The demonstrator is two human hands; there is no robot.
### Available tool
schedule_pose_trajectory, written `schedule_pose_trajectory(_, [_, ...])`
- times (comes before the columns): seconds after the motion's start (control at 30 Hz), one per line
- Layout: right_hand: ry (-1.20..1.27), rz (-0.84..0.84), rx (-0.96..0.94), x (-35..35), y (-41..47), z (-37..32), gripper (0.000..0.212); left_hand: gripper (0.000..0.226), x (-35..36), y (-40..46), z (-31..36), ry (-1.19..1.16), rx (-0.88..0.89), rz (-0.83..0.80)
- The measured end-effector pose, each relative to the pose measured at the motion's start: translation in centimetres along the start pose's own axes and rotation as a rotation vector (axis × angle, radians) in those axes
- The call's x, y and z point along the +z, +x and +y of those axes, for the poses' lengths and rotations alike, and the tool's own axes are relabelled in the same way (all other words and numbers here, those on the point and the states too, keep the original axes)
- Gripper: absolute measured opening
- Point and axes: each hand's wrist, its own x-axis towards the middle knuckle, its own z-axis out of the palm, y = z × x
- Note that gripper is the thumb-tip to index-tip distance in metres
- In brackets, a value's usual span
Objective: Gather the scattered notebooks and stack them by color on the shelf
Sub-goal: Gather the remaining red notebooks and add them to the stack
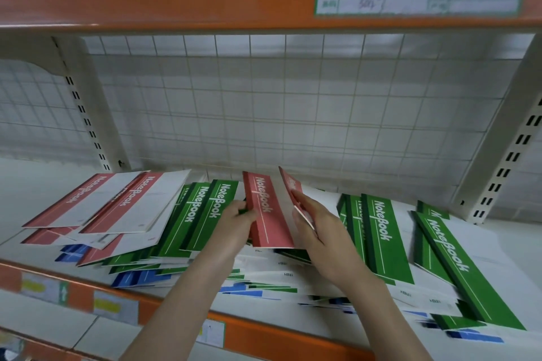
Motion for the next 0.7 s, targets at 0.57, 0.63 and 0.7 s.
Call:
schedule_pose_trajectory(0.57, [-0.417, -0.280, -0.072, 7.9, 0.0, -5.6, 0.086, 0.021, -6.7, -1.3, -1.5, -0.251, -0.092, -0.041])
schedule_pose_trajectory(0.63, [-0.461, -0.296, -0.080, 8.3, 0.0, -5.8, 0.084, 0.032, -7.3, -1.7, -1.5, -0.272, -0.101, -0.064])
schedule_pose_trajectory(0.7, [-0.502, -0.297, -0.100, 8.6, 0.2, -6.0, 0.076, 0.036, -7.9, -2.2, -1.4, -0.318, -0.085, -0.092])
